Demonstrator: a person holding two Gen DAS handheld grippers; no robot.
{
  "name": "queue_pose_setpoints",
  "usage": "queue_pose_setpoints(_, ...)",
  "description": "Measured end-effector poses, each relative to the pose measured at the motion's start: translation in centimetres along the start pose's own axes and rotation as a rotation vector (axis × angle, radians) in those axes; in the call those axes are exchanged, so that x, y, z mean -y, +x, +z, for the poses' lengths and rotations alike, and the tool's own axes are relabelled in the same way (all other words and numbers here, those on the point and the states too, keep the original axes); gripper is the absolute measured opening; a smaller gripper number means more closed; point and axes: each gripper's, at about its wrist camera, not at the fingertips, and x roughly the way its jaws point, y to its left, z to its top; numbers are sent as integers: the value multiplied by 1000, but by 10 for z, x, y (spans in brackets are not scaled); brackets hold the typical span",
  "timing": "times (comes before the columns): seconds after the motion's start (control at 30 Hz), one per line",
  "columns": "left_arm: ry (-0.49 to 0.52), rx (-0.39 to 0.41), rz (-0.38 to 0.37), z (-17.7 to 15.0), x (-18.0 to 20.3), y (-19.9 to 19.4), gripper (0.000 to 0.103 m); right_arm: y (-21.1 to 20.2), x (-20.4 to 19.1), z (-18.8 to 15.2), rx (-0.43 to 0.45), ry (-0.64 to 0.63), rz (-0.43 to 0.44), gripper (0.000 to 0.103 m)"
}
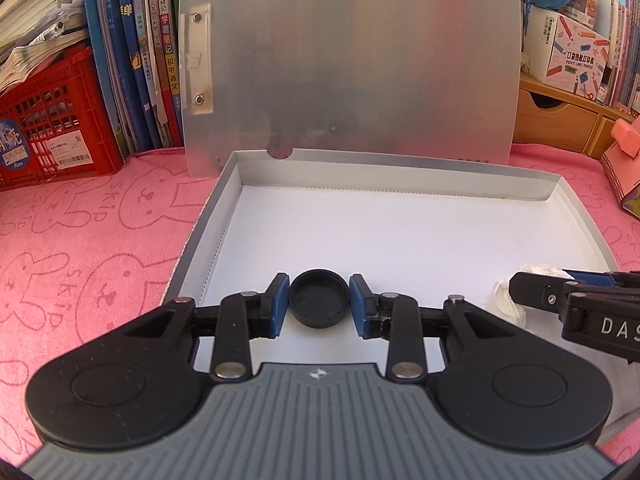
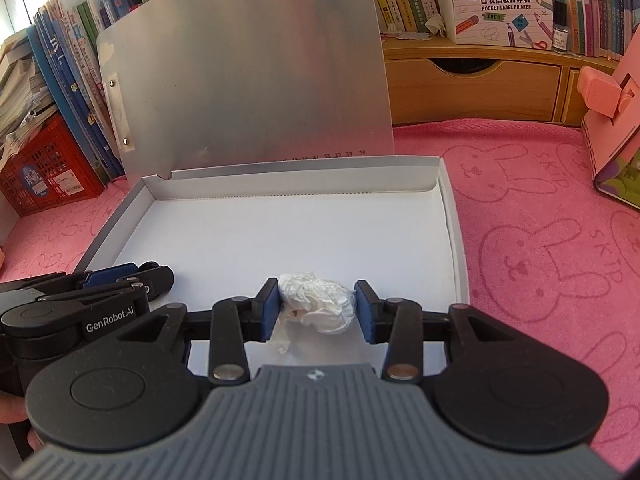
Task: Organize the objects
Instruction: 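Carry the tissue and black lid with both tools over the white box, then open both tools to drop the tissue and black lid into the box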
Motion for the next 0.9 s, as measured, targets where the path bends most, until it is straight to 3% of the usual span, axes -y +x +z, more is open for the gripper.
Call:
queue_pose_setpoints(0.37, 19, 1, 10, 2, 3, -2, 39, 2, -1, -3, 3, -25, -3, 50)
queue_pose_setpoints(0.43, 17, -7, 4, 3, 1, -4, 41, 0, -1, -2, 6, -25, 0, 58)
queue_pose_setpoints(0.5, 16, -1, -9, 3, 0, -8, 60, -3, -2, -1, 13, -30, 14, 65)
queue_pose_setpoints(0.6, 31, 41, 4, 5, 1, -20, 78, -11, -5, -1, 37, -51, 2, 70)
queue_pose_setpoints(0.9, 50, 102, -21, 6, 3, -61, 89, -45, -9, -3, 95, -91, -17, 83)
